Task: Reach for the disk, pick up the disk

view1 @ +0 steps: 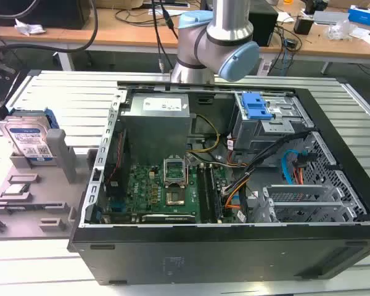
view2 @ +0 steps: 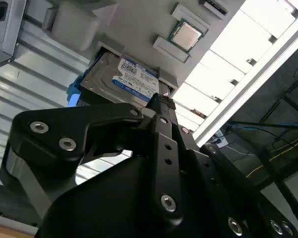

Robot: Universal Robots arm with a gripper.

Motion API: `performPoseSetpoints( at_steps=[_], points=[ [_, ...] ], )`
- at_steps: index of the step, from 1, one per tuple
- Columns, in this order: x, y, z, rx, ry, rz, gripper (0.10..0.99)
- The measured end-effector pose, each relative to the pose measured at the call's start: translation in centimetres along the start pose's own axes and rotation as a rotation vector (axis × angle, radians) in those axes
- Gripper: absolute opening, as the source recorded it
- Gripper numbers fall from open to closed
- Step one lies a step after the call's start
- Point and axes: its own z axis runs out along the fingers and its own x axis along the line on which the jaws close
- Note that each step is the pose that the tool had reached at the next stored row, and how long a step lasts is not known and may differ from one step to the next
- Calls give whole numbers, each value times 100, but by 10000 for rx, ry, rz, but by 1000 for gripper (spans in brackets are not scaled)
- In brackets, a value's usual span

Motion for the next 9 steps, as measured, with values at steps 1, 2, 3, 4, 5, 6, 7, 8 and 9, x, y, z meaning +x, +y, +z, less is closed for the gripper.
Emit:
performPoseSetpoints(
  at_steps=[1,2,3,4,5,6,7,8,9],
  points=[
    [0,0,0,1,10,-254,106],
    [0,1,0,1,24,-646,106],
    [0,1,0,1,31,-818,106],
    [0,1,0,1,38,-1011,106],
    [0,1,0,1,48,-1271,106],
    [0,1,0,1,55,-1446,106],
    [0,1,0,1,64,-1658,106],
    [0,1,0,2,67,-1747,106],
    [0,1,0,1,70,-1837,106]
  ],
)
